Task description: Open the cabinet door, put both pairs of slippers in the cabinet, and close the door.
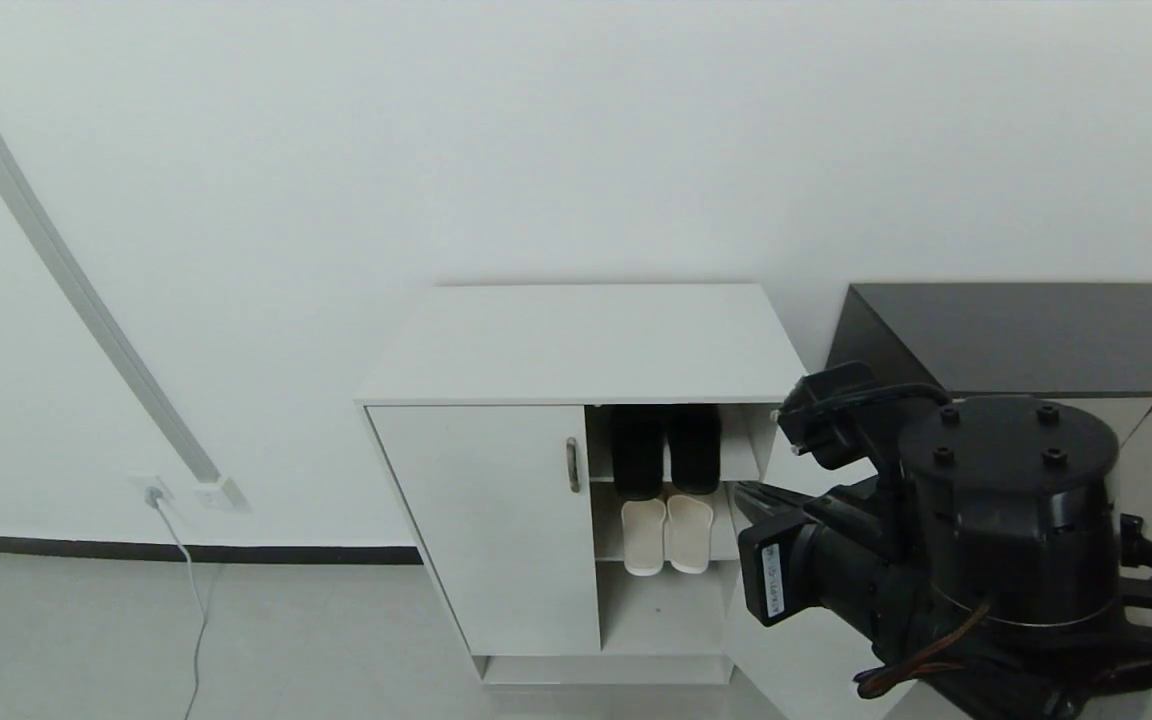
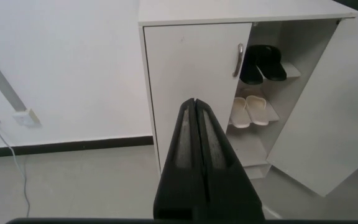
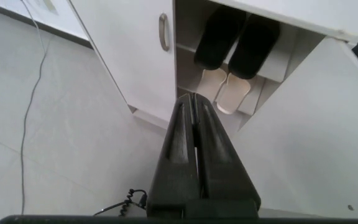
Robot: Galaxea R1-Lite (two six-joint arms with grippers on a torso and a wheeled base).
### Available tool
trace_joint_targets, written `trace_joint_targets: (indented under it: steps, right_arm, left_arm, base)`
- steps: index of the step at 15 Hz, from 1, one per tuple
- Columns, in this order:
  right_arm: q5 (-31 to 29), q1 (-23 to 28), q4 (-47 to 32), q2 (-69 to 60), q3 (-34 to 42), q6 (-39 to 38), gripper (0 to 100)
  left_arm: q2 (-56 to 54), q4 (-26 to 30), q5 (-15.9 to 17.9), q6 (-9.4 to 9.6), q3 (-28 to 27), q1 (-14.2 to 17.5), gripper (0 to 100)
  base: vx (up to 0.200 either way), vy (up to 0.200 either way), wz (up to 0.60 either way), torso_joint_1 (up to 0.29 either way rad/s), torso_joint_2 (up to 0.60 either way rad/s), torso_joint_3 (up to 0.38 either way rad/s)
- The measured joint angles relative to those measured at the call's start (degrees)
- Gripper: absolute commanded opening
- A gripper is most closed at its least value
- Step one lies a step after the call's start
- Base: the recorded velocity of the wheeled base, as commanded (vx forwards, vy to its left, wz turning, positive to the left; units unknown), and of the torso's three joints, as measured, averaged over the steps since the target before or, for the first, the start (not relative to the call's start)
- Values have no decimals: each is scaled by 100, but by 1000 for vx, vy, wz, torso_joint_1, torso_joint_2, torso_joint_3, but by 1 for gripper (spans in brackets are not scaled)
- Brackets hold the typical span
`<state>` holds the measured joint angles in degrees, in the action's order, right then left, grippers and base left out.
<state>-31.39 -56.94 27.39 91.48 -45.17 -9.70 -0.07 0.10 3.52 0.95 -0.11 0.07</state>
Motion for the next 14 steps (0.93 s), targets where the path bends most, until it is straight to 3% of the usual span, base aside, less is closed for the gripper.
trace_joint_targets:
  steps: [4, 11, 14]
  right_arm:
    - [6, 30, 2, 2, 33, 24, 0]
    - [11, 80, 9, 4, 66, 100, 0]
    - [13, 221, 20, 15, 55, 104, 0]
  left_arm:
    - [0, 4, 0, 2, 0, 0, 0]
    - [0, 1, 0, 2, 0, -7, 0]
    - [0, 1, -2, 2, 0, -5, 0]
  base:
    - [0, 0, 0, 0, 0, 0]
    - [0, 0, -600, 1, -3, 2]
    - [0, 0, 0, 0, 0, 0]
